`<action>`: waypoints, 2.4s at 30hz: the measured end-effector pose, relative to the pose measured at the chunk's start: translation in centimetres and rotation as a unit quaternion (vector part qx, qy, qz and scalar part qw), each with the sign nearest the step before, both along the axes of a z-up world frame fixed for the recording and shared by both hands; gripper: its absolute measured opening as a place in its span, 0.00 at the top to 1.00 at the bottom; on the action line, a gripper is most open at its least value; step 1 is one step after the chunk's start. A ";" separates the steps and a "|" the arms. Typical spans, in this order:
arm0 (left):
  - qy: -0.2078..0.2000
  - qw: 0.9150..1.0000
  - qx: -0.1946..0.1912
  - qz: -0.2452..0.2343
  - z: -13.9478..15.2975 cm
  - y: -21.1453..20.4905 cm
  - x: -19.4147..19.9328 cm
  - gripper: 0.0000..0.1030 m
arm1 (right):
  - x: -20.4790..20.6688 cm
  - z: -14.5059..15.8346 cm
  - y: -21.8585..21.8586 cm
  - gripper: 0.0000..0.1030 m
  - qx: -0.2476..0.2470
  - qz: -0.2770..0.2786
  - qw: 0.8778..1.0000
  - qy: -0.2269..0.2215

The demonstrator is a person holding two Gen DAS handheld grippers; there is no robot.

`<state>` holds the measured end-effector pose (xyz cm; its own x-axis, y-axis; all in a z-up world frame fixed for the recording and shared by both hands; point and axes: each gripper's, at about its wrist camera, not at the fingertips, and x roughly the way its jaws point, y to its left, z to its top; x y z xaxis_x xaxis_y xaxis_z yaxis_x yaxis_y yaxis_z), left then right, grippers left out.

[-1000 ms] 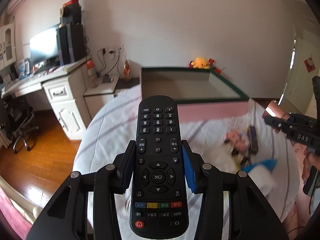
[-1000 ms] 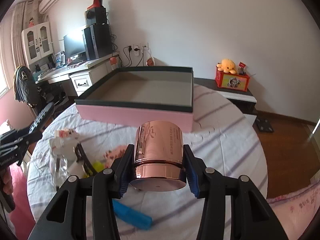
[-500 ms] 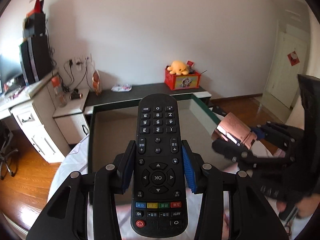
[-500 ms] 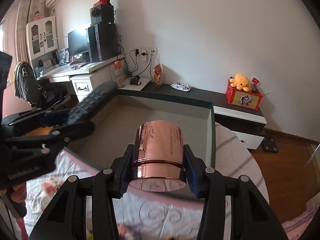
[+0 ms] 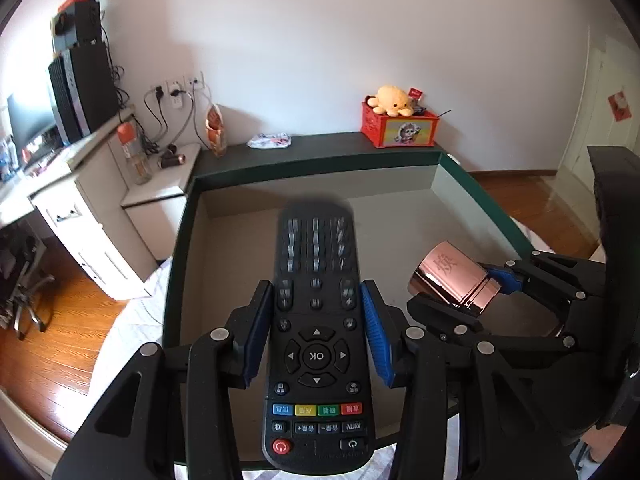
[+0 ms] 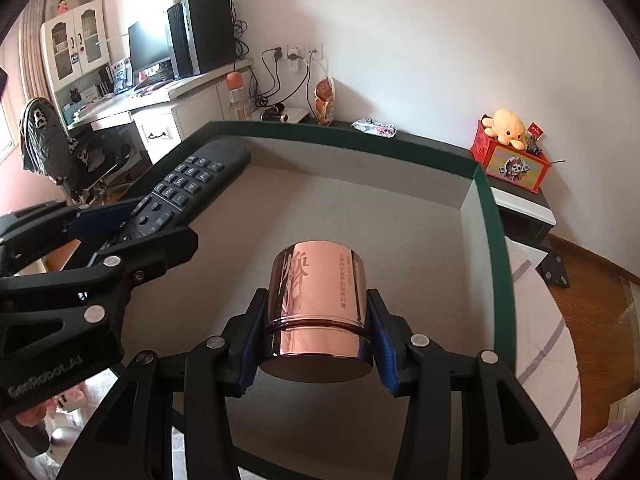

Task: Organize rigid objects
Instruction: 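Lower the remote into the pink box with the left tool while the right tool places the cup, then withdraw both tools from the box back toward the remaining items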

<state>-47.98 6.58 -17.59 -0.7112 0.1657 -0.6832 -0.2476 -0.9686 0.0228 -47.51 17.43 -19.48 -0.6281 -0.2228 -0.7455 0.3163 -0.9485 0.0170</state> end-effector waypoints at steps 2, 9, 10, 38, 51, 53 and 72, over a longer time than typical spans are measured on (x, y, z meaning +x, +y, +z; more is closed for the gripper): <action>0.012 1.000 -0.010 0.001 0.1 -0.2 0.2 0.44 | -0.2 -0.2 -0.1 0.53 0.001 0.000 1.000 -0.002; 0.021 0.999 -0.023 0.008 0.3 -0.5 0.3 0.24 | -0.3 -0.5 -0.2 0.53 0.000 0.001 1.000 -0.008; 0.022 0.999 -0.027 0.011 0.3 -0.4 0.3 0.22 | -0.3 -0.4 -0.2 0.53 0.000 0.000 1.000 -0.007; 0.198 0.977 -0.022 0.081 10.8 -5.9 20.8 0.00 | 19.0 12.4 0.3 0.00 0.002 -0.033 0.979 0.200; 0.228 0.972 -0.008 0.057 11.6 -6.6 32.4 0.00 | 30.2 13.1 -0.2 0.00 0.010 -0.048 0.970 0.238; 0.227 0.972 -0.008 0.058 11.4 -6.6 33.2 0.00 | 31.2 12.8 -0.1 0.00 0.008 -0.050 0.970 0.236; 0.131 0.989 -0.021 0.069 4.5 -8.5 32.6 0.00 | 32.0 7.5 3.3 0.00 0.007 -0.098 0.981 0.170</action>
<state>-15.38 -1.95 -13.12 -0.8784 0.0306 -0.4769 -0.0935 -0.9897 0.1088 -15.47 20.70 -11.97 -0.8701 -0.0637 -0.4887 0.1128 -0.9910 -0.0718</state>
